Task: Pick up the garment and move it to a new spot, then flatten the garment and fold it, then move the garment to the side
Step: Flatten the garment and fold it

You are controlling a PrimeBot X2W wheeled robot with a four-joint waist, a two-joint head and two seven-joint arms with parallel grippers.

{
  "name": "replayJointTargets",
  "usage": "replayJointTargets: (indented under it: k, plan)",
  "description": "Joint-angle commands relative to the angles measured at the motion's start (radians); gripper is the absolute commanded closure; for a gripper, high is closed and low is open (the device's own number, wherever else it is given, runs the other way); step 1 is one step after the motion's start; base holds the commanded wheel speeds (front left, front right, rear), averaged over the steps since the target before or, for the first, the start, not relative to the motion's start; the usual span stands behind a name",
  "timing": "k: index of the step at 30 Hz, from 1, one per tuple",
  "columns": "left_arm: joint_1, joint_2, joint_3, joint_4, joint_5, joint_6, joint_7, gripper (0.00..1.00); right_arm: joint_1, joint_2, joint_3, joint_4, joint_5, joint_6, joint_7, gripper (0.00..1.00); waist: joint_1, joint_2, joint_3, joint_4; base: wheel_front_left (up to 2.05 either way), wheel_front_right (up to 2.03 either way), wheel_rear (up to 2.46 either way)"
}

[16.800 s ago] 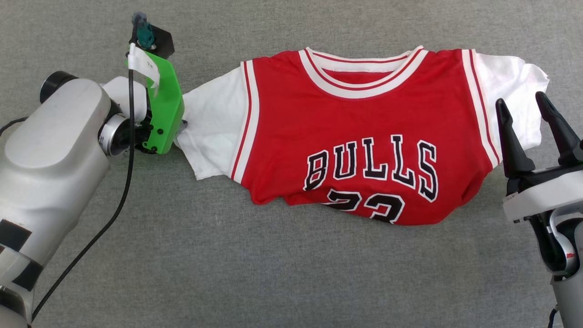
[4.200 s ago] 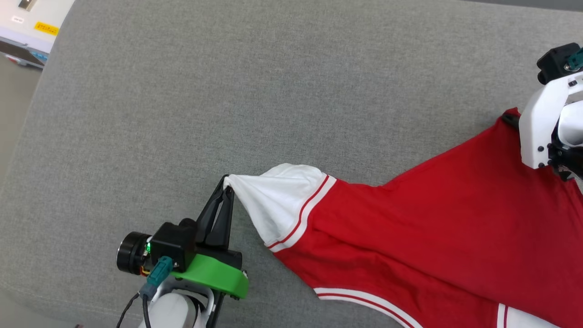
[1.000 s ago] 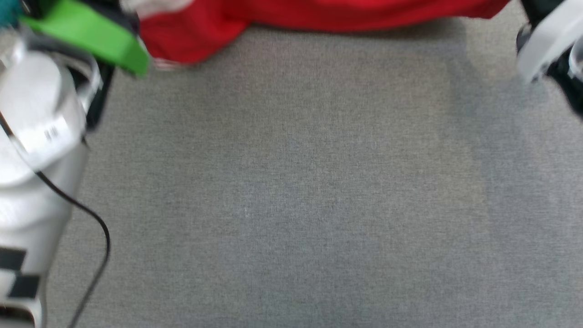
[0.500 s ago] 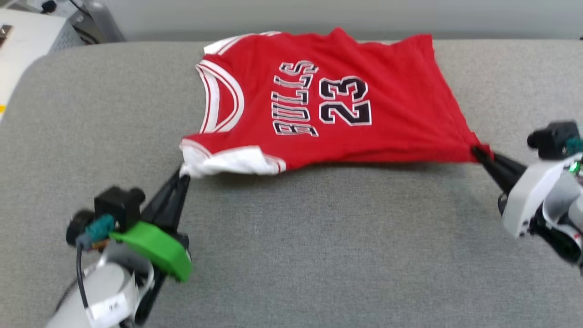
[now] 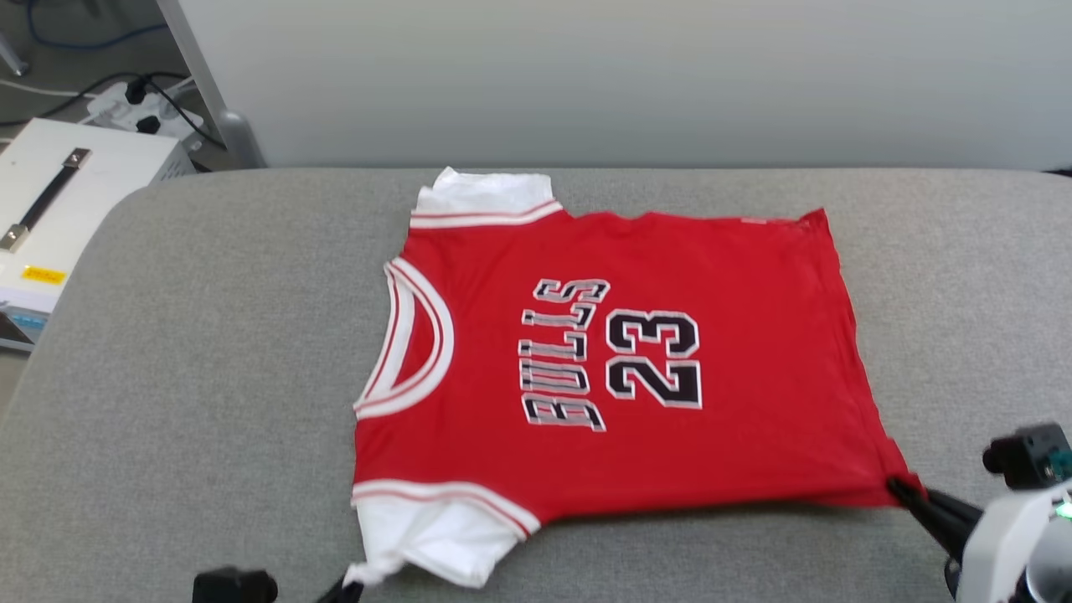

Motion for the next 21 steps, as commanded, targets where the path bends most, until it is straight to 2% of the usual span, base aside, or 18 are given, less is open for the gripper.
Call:
replayJointTargets:
  k: [1,9,13,21]
  plan:
    - [0.039,0.015,0.001,-0.012,-0.022,0.013,0.01,1.0,0.043,-0.016,-0.012,-0.013,0.014,-0.001,0.001,1.0,0.0001,0.0,-0.033,0.003,0.0,0.0,0.0]
    - [0.139,0.044,-0.017,-0.08,-0.104,0.027,0.099,1.0,0.209,-0.074,-0.069,-0.109,0.066,-0.001,0.044,1.0,0.0001,0.0,-0.052,0.003,0.0,0.0,0.0]
    - [0.127,0.055,-0.011,-0.088,-0.065,0.029,0.065,1.0,0.235,-0.078,-0.116,-0.131,0.062,-0.001,0.059,1.0,0.0001,0.0,-0.04,0.003,0.0,0.0,0.0]
    - [-0.072,0.049,-0.015,-0.026,0.032,-0.04,0.031,1.0,0.199,-0.036,-0.215,-0.147,0.02,-0.001,0.092,1.0,0.0001,0.0,0.017,0.003,0.0,0.0,0.0]
